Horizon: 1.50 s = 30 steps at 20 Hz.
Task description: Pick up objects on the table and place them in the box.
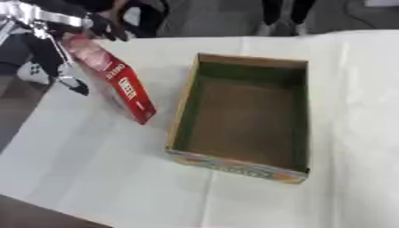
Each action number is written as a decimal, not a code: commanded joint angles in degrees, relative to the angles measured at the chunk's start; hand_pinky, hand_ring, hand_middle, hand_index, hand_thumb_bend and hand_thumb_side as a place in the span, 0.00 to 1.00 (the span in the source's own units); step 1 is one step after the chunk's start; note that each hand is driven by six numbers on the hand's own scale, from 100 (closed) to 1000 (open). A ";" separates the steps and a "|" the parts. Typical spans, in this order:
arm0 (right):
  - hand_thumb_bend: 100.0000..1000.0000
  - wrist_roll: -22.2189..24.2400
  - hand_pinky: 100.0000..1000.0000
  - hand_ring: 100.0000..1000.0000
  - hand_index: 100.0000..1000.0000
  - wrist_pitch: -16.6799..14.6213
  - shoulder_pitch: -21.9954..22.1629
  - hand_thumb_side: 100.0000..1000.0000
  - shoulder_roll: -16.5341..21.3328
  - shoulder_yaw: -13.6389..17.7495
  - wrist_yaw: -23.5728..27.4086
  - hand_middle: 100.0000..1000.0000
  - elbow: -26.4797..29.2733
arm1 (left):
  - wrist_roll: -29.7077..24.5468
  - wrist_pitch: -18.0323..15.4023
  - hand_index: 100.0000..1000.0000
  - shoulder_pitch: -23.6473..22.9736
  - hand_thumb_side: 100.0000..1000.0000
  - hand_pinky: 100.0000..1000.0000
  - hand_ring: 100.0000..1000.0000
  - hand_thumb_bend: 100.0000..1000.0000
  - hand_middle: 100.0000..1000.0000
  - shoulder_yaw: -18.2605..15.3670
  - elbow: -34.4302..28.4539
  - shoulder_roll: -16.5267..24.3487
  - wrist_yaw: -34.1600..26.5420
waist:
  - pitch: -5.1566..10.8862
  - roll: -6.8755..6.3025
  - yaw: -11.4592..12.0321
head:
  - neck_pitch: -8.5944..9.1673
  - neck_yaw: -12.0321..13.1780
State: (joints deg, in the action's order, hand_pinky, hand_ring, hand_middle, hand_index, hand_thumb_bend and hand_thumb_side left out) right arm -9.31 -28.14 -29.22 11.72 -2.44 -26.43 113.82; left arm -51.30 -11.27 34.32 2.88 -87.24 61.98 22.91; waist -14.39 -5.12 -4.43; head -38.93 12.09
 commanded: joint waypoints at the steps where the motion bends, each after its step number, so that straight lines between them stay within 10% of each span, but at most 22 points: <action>1: 0.00 0.13 0.33 0.71 0.82 -0.14 -0.27 0.72 0.88 0.09 0.10 0.79 0.77 | -0.67 -1.92 0.96 1.10 0.00 0.92 0.94 0.57 0.94 -0.27 0.74 2.34 5.44 | 1.28 -0.06 0.00 | 0.55 -0.49; 30: 0.00 -0.06 0.32 0.70 0.82 -0.32 -0.89 0.72 0.33 0.22 0.51 0.79 0.77 | -0.65 -6.28 0.85 2.21 0.00 0.84 0.85 0.47 0.85 4.48 3.15 -3.49 6.98 | 0.16 0.34 -2.16 | 0.26 -0.53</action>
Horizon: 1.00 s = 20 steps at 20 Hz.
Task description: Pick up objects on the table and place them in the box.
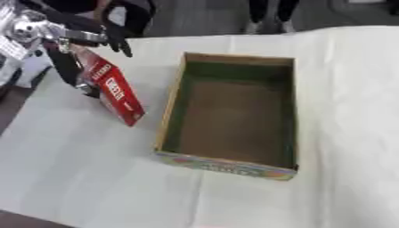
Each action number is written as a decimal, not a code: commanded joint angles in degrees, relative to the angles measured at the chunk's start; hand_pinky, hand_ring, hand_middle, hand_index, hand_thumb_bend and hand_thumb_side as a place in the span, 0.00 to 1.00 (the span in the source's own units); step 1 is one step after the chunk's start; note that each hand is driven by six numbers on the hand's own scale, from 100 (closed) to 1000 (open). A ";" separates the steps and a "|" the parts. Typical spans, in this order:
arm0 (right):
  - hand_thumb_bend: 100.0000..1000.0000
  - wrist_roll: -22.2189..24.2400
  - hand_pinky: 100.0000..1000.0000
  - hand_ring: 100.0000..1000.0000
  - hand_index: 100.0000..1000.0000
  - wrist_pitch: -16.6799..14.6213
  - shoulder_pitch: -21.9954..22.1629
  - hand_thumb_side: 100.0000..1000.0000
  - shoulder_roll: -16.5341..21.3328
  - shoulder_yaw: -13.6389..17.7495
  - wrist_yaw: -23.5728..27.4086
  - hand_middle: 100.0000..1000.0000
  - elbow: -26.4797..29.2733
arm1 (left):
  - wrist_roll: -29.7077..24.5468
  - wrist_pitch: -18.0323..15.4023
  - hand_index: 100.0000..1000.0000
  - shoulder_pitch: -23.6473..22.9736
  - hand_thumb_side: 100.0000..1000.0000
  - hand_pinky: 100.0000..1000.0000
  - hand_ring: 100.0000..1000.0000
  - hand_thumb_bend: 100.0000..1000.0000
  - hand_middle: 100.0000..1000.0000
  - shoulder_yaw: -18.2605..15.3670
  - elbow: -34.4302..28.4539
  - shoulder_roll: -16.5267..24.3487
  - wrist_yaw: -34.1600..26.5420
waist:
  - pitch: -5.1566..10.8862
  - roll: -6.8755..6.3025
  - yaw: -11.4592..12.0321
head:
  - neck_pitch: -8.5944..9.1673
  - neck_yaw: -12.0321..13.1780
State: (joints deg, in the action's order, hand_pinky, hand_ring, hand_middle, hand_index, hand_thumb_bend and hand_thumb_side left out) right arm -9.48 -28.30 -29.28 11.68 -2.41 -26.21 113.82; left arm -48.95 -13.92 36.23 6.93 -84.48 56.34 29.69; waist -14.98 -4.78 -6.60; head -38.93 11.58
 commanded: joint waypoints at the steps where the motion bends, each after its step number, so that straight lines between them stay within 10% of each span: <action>1: 0.00 0.15 0.32 0.70 0.82 -0.17 -0.84 0.72 0.38 0.18 0.33 0.79 0.77 | -3.01 -3.84 0.85 0.12 0.00 0.83 0.85 0.48 0.85 0.79 0.76 2.30 0.35 | 0.69 -0.02 0.01 | 0.20 0.03; 11: 0.00 0.43 0.32 0.70 0.82 -0.23 -1.02 0.72 0.62 0.06 0.73 0.79 0.77 | -3.02 -5.00 0.80 -2.09 0.00 0.78 0.79 0.37 0.80 2.70 3.85 3.44 1.63 | 0.27 -0.21 0.11 | -0.27 0.09; 14: 0.00 0.48 0.32 0.70 0.82 -0.23 -1.04 0.72 0.62 0.05 0.78 0.79 0.77 | -1.80 -5.11 0.63 -2.23 0.00 0.60 0.62 0.00 0.61 2.29 3.72 3.40 2.89 | 0.23 -0.16 0.15 | -0.25 -0.03; 20: 0.00 0.46 0.31 0.70 0.82 -0.21 -1.03 0.72 0.57 0.14 0.81 0.78 0.77 | 12.56 -5.79 0.28 -2.82 0.00 0.07 0.24 0.00 0.22 1.53 2.25 2.71 6.63 | 0.13 -0.05 0.09 | -0.25 -0.08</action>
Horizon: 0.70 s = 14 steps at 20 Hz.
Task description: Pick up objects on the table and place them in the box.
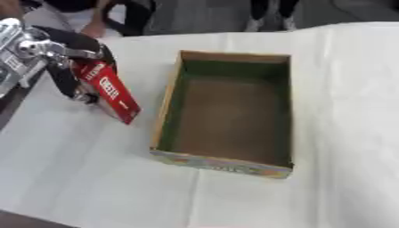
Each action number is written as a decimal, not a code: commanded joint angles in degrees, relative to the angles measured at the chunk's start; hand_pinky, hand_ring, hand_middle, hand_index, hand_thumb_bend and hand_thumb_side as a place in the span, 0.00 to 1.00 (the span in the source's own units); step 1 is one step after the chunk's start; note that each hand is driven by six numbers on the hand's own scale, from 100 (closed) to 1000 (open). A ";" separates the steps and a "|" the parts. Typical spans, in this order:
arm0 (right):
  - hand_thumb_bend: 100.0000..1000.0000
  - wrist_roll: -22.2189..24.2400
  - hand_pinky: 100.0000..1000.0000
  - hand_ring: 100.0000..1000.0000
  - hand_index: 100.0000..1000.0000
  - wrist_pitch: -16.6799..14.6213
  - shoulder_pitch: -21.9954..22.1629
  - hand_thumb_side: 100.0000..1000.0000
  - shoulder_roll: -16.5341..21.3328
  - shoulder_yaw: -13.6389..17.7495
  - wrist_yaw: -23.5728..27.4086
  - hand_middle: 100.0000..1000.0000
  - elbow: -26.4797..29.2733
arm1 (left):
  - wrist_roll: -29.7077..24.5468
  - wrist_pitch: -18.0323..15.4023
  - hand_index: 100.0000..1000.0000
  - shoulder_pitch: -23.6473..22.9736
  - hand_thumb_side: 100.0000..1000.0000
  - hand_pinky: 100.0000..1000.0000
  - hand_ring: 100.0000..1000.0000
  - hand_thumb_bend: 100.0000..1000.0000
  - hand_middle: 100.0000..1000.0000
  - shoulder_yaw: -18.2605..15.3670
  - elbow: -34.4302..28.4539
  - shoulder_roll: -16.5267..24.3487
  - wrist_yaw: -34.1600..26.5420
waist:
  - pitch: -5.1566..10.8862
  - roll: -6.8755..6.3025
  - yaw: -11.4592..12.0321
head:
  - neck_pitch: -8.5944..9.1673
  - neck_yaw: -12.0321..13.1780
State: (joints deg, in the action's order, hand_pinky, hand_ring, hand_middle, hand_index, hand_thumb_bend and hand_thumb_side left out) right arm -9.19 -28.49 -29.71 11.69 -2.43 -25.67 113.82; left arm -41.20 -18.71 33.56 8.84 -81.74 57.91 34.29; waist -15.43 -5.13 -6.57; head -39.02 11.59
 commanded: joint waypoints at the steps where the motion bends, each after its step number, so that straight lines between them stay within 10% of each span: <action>1: 0.00 0.16 0.31 0.70 0.82 -0.01 -0.60 0.72 0.56 0.18 0.27 0.78 0.77 | 7.65 -1.33 0.24 -0.31 0.00 0.02 0.20 0.00 0.17 -0.32 -0.75 1.09 2.76 | 0.56 0.30 0.04 | -0.18 -0.08; 6: 0.00 0.17 0.31 0.70 0.82 0.02 -0.53 0.72 0.63 0.20 0.24 0.79 0.77 | 18.56 -3.18 0.22 -0.34 0.00 0.00 0.16 0.00 0.14 -0.37 -1.44 1.12 5.89 | 0.58 0.28 0.02 | -0.39 -0.10; 14: 0.00 0.12 0.32 0.70 0.82 0.35 0.25 0.72 1.33 0.32 -0.13 0.79 0.77 | 20.31 -4.17 0.23 1.47 0.00 0.00 0.18 0.00 0.16 -1.69 -2.65 3.94 4.72 | 1.87 -0.78 0.48 | -1.20 -0.60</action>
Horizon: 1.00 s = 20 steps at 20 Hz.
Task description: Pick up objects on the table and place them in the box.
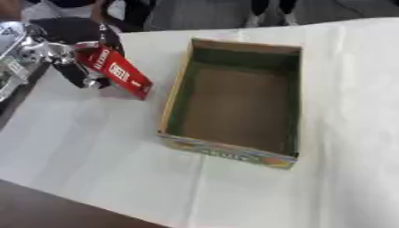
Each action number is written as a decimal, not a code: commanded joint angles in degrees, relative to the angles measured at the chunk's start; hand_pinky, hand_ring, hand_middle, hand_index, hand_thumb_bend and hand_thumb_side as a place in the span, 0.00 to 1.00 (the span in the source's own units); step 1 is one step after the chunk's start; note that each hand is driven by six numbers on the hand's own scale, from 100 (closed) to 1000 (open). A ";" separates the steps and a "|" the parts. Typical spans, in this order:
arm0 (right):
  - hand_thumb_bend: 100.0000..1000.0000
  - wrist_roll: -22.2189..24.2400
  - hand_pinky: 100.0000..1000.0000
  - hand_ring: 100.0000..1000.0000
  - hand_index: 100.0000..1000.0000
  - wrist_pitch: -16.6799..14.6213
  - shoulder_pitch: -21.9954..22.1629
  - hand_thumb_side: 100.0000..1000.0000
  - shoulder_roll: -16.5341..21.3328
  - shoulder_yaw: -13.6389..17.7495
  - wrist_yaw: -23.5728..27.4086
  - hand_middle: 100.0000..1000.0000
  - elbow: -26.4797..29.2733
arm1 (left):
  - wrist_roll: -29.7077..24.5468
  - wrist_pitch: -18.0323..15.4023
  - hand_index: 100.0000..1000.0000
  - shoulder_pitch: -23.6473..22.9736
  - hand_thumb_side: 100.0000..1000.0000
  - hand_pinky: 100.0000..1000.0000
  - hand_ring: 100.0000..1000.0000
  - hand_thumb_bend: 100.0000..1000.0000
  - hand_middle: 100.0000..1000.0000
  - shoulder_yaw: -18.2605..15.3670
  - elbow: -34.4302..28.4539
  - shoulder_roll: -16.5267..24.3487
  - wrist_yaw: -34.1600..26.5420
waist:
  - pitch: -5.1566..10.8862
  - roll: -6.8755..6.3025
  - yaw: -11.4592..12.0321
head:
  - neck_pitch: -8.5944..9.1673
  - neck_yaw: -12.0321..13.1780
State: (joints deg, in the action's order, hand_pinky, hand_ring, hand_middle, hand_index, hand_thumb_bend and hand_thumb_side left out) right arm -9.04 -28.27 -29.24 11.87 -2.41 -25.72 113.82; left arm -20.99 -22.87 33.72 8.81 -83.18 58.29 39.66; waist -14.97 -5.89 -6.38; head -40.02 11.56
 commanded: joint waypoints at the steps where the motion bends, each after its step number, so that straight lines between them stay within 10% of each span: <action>1: 0.00 -0.01 0.32 0.70 0.82 0.16 -0.12 0.72 1.19 0.29 -0.09 0.79 0.77 | -0.35 0.02 0.23 1.65 0.00 0.00 0.18 0.00 0.16 -1.82 -1.38 3.79 -1.07 | 1.58 -0.13 0.44 | -0.26 -0.66; 20: 0.00 0.36 0.32 0.71 0.82 0.99 0.79 0.72 1.39 0.27 -0.28 0.79 0.77 | -13.45 -0.80 0.26 13.18 0.00 0.00 0.19 0.00 0.18 1.82 -3.77 0.77 -10.34 | 3.61 -0.80 0.24 | -0.96 -2.10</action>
State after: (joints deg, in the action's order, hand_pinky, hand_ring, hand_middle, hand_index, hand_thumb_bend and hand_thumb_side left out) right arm -8.75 -27.46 -28.18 12.41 -2.41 -25.81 113.82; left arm -33.54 -23.46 45.59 10.54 -85.97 58.14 30.07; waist -12.66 -6.74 -6.29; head -40.85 10.03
